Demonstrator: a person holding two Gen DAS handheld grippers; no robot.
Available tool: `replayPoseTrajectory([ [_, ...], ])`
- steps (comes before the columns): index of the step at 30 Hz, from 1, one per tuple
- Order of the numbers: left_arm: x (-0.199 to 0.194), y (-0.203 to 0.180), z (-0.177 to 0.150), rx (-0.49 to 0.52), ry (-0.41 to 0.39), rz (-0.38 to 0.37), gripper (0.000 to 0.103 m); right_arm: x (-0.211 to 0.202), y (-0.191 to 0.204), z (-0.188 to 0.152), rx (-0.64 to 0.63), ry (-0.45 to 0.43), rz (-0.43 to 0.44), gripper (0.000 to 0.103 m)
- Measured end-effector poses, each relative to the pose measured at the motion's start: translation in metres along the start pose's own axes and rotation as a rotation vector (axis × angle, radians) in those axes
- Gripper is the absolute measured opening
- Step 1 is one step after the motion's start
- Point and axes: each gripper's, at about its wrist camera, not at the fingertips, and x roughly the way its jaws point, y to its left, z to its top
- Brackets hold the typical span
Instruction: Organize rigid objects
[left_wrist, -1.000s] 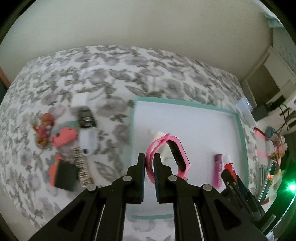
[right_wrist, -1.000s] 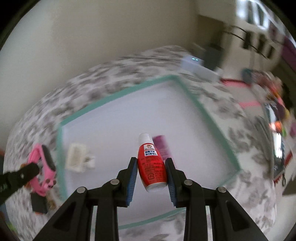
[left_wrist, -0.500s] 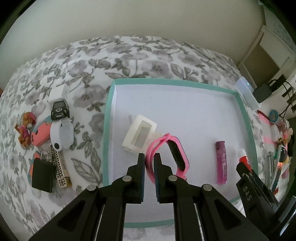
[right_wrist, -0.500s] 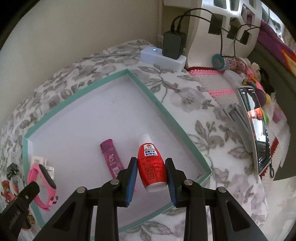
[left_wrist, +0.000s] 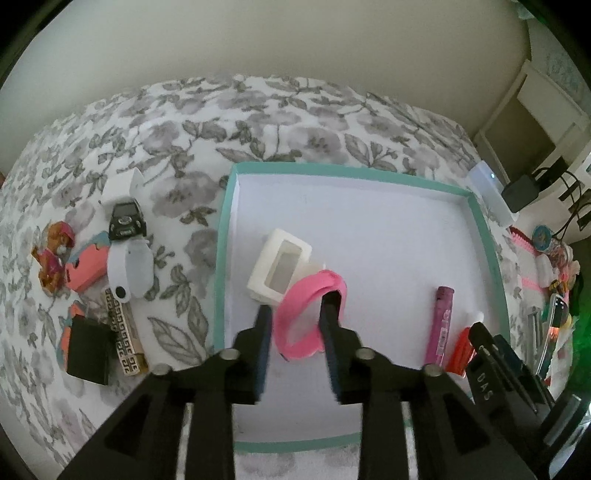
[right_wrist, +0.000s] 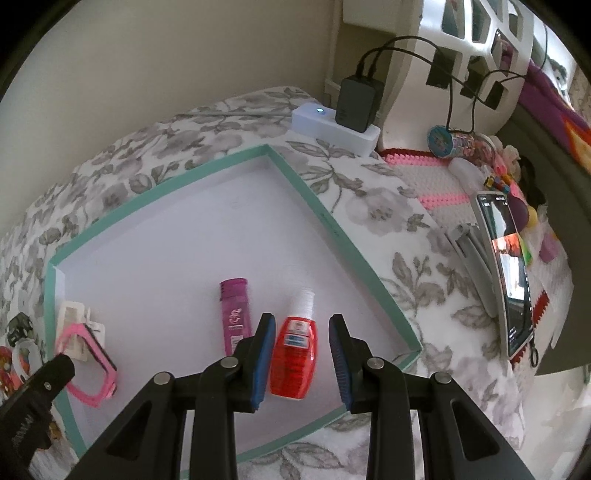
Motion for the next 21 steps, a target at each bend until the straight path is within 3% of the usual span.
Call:
replayPoseTrajectory([
  [2,-0.002,0.002,0.001,-0.006,-0.006,0.000,0.037,0.000,0.001,0.000,-0.003,0.000,0.000,0.032],
  [6,-0.007,0.010,0.003,-0.030,-0.024,0.019,0.057,0.000,0.002,0.000,-0.007,0.001,0.017,0.032],
  [8,-0.009,0.014,0.004,-0.040,-0.033,0.037,0.060,0.000,0.004,0.000,-0.013,-0.002,0.017,0.032],
  [10,-0.010,0.018,0.005,-0.050,-0.042,0.063,0.073,0.000,0.006,-0.001,-0.018,-0.002,0.029,0.033],
  [12,-0.010,0.023,0.006,-0.062,-0.047,0.080,0.078,0.000,0.009,-0.001,-0.024,0.000,0.043,0.033],
  [14,-0.010,0.027,0.006,-0.077,-0.047,0.090,0.079,0.001,0.011,-0.002,-0.034,0.005,0.054,0.036],
  [16,-0.008,0.032,0.006,-0.094,-0.043,0.105,0.079,0.002,0.014,-0.003,-0.046,0.007,0.061,0.046],
  [21,-0.003,0.045,0.005,-0.126,-0.033,0.148,0.080,0.000,0.020,-0.005,-0.066,-0.004,0.081,0.061],
])
